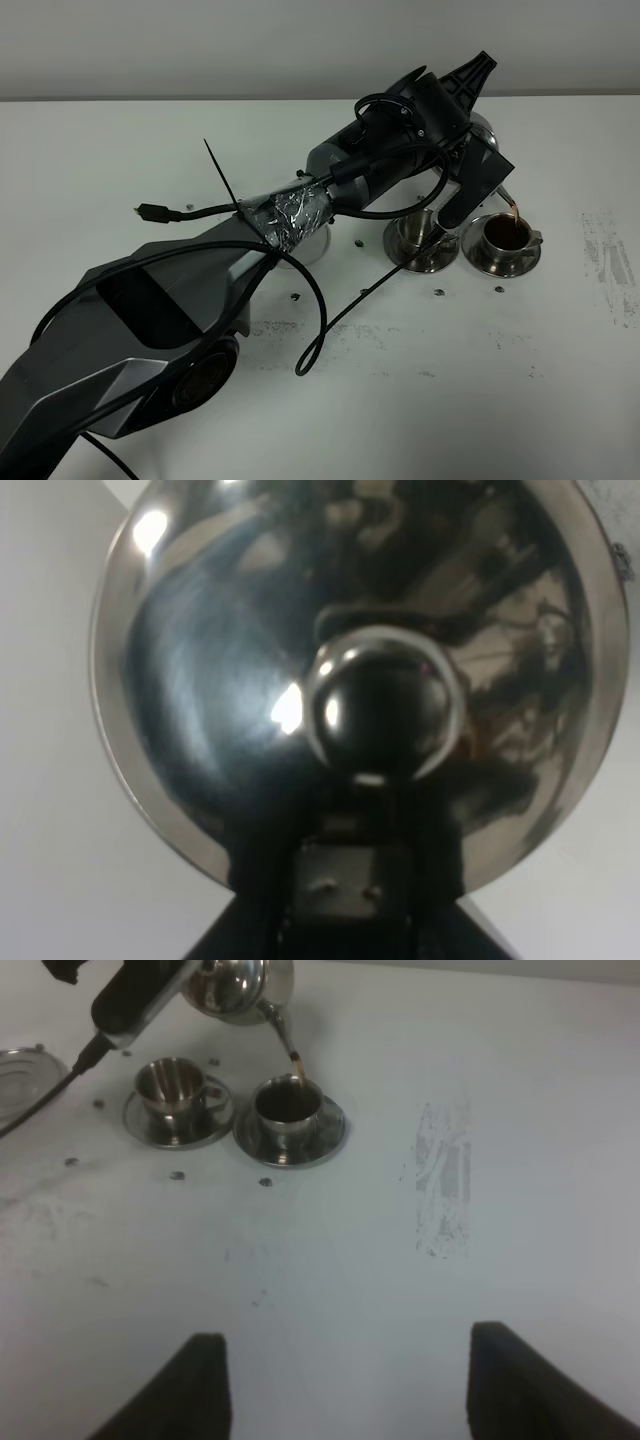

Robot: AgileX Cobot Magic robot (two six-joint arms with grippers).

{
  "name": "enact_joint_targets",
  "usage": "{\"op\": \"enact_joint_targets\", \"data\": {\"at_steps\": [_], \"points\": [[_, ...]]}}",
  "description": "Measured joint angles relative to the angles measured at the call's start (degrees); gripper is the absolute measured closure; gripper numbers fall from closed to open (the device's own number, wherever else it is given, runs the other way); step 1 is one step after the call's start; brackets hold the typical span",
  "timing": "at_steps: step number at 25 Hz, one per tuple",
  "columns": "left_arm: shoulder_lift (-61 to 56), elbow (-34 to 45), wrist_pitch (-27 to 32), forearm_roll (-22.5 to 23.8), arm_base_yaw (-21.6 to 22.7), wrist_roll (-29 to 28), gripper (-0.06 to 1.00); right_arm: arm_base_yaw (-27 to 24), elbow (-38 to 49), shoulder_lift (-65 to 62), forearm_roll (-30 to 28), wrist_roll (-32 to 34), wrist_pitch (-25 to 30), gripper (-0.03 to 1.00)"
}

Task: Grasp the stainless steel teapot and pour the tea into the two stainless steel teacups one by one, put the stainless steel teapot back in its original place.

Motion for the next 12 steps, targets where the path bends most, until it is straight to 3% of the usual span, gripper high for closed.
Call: {"op": "enact_joint_targets", "data": {"at_steps": [5,12], "points": [[-0.3,0.0,0.6,-1.8,0.7,-1.0,0.76,0.0,0.0,0.0,0.0,0.0,0.0,0.47],[-0.4,0.0,0.6,-7.8,1.6,-2.3,0.76,0.0,0.0,0.0,0.0,0.0,0.0,0.47]]}}
